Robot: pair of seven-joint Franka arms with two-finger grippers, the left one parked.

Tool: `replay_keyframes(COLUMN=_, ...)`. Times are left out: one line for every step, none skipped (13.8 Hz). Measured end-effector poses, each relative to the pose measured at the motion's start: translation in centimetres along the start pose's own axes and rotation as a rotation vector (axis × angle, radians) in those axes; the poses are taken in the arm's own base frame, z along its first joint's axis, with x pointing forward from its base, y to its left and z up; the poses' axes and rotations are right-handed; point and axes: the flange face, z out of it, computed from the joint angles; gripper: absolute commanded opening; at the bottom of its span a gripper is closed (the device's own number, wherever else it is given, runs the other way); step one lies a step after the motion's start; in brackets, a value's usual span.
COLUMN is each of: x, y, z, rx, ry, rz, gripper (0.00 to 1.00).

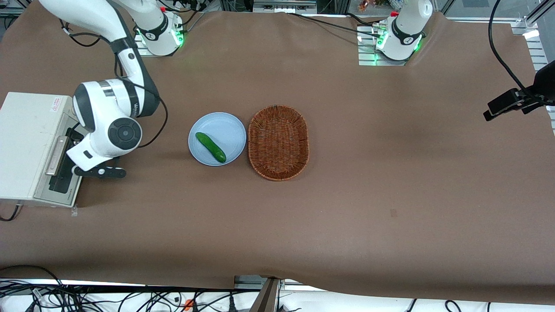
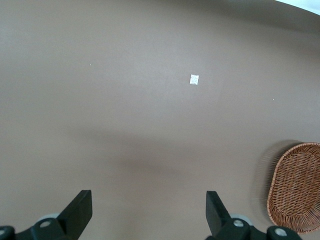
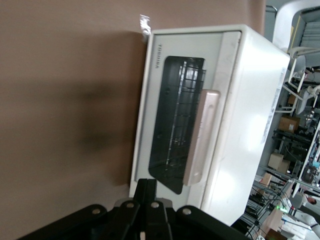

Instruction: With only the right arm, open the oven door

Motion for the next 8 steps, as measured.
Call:
replay_keyframes(x=0.2, y=1.2, z=1.2, rx=-0.007, ry=-0.018, rz=0.019, gripper=0.00)
replay_keyframes(x=0.3, y=2.6, z=2.5, rx=-0.018, ry=-0.032, rz=0.039, gripper=0.00)
replay_keyframes(x=0.5, y=3.7, z=3.6, rx=-0.033, ry=-0.039, rz=0.051, gripper=0.00)
replay_keyframes(x=0.5, y=4.3, z=4.4, rx=-0.044, ry=-0.044, rz=0.056, gripper=0.00)
replay_keyframes(x=0.5, y=4.4, z=4.8, rx=-0.051, ry=-0.048, rz=0.054, gripper=0.00)
replay_keyframes(x=0.5, y=4.2, z=5.2, rx=-0.056, ry=-0.053, rz=0.050, gripper=0.00)
replay_keyframes(x=0.5, y=4.1, z=5.5, rx=-0.058, ry=-0.057, rz=0.048, gripper=0.00)
replay_keyframes(x=0.6, y=4.0, z=5.7, rx=-0.059, ry=-0.058, rz=0.046, gripper=0.00)
